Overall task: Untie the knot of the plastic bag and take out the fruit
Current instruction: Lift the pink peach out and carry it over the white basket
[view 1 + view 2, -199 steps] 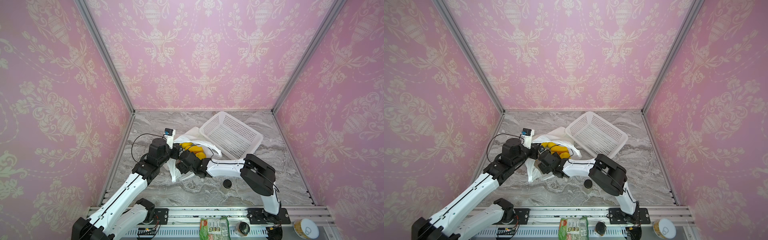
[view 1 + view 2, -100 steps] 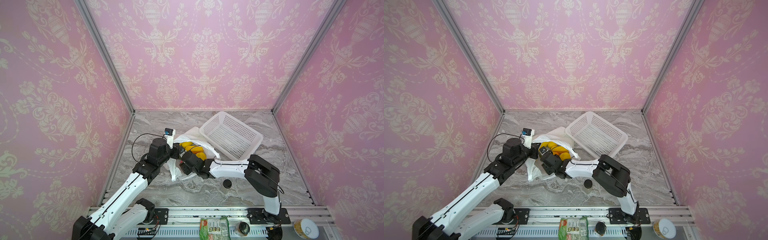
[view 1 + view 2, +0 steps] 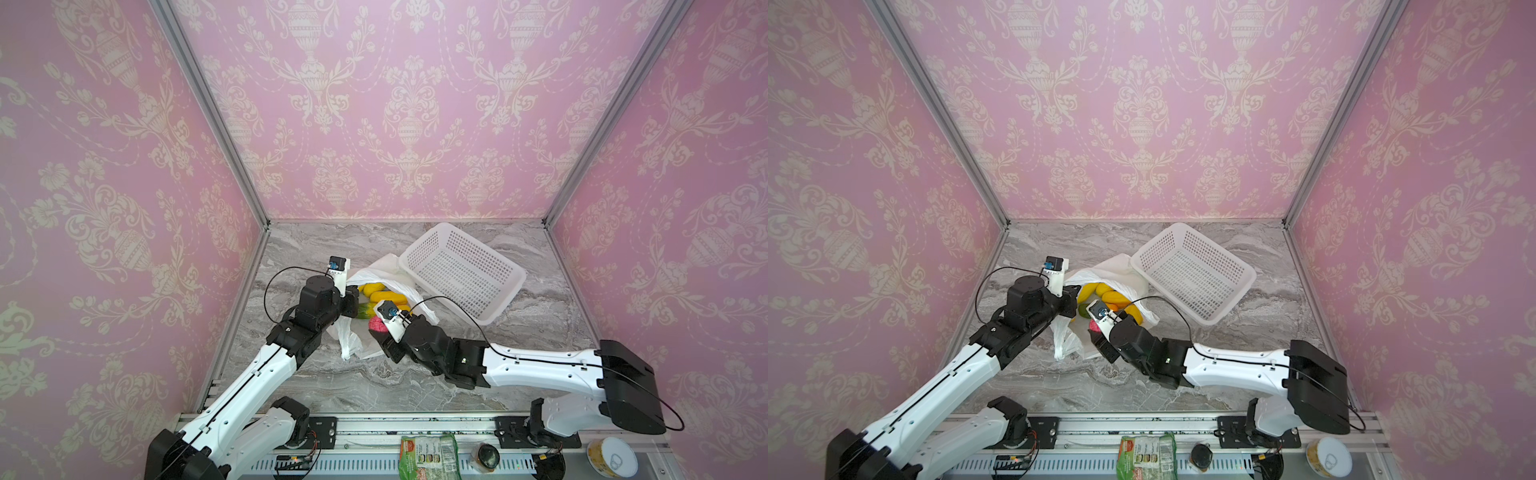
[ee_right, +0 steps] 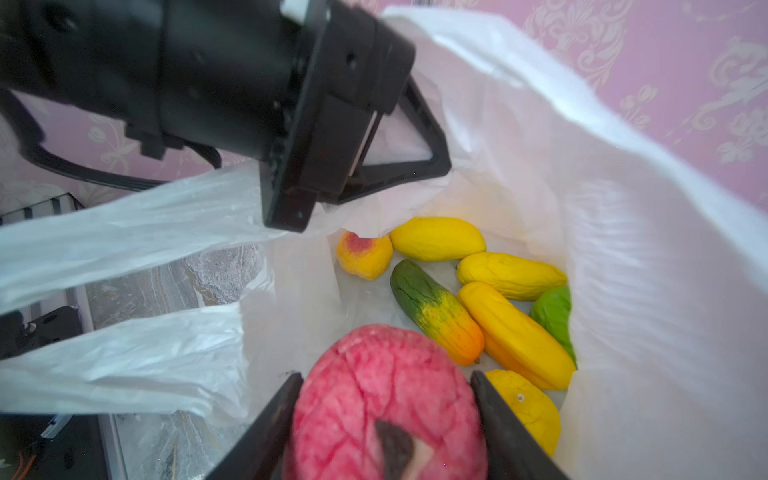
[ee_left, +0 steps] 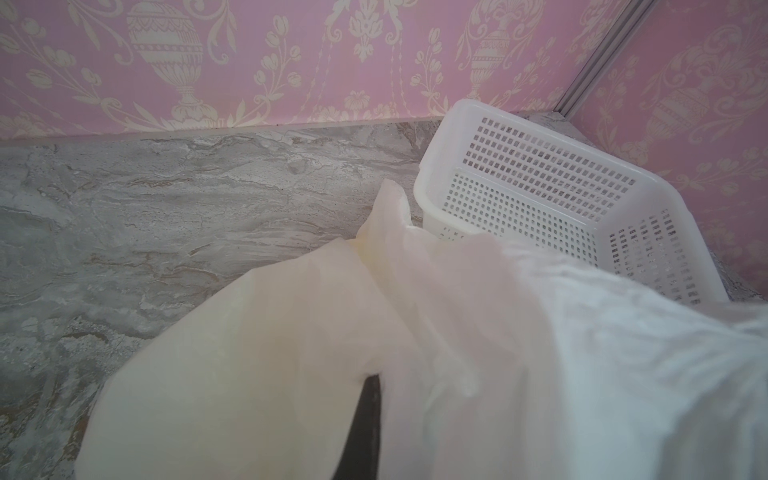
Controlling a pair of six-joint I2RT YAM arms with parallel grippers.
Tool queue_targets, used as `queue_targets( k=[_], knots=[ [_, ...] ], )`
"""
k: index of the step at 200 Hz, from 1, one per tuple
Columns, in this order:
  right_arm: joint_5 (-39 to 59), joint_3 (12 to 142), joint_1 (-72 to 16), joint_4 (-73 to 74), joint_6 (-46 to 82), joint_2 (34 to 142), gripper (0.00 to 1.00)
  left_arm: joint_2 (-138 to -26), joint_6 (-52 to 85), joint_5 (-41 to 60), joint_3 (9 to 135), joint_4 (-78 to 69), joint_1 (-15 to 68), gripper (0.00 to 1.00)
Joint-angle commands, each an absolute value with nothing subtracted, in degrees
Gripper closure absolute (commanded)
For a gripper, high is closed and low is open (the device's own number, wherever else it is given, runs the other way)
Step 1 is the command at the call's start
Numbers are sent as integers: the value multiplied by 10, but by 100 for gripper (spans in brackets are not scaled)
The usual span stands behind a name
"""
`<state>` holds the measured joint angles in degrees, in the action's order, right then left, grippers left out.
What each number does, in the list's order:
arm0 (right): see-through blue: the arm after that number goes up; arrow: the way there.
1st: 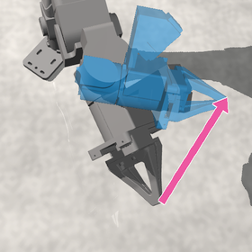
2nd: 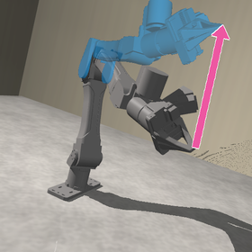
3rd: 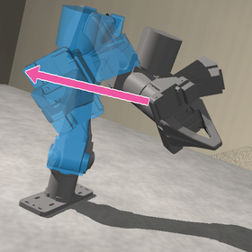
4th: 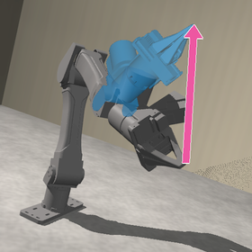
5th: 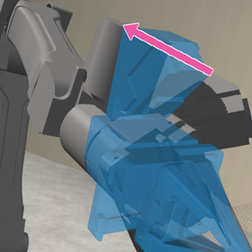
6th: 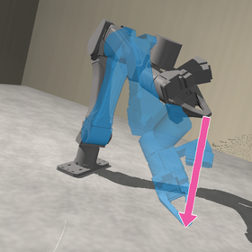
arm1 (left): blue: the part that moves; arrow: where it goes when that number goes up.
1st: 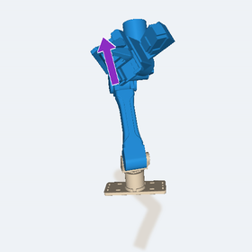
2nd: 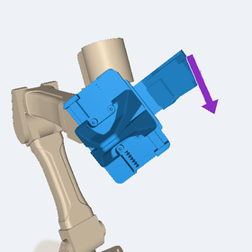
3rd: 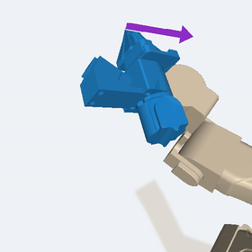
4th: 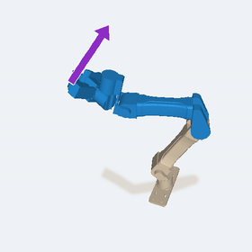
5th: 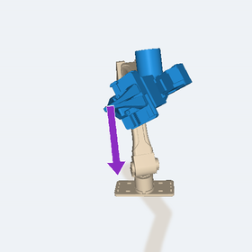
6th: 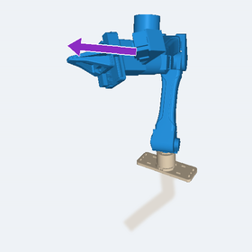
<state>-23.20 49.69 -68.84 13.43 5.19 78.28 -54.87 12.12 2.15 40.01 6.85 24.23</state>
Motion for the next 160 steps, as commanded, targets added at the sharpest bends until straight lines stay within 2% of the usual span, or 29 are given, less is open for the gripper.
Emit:
queue_targets(
  k=[1,27,39,68,87,125,160],
  knots=[
    [-273,445,-686,176,23,689,68,-553,126,11,393,66,244,99],
    [-364,361,-684,226,-28,550,69,-552,128,12,393,71,244,99],
    [-427,335,-673,237,-35,494,73,-548,128,16,392,69,244,99],
    [-481,313,-582,147,23,406,82,-550,128,19,391,64,244,99],
    [-507,306,-521,104,73,382,82,-555,128,13,393,67,244,99],
    [-497,326,-403,7,169,413,80,-552,127,17,393,61,244,99],
    [-351,399,-265,-73,227,576,80,-555,127,17,394,67,244,99]
  ],
)
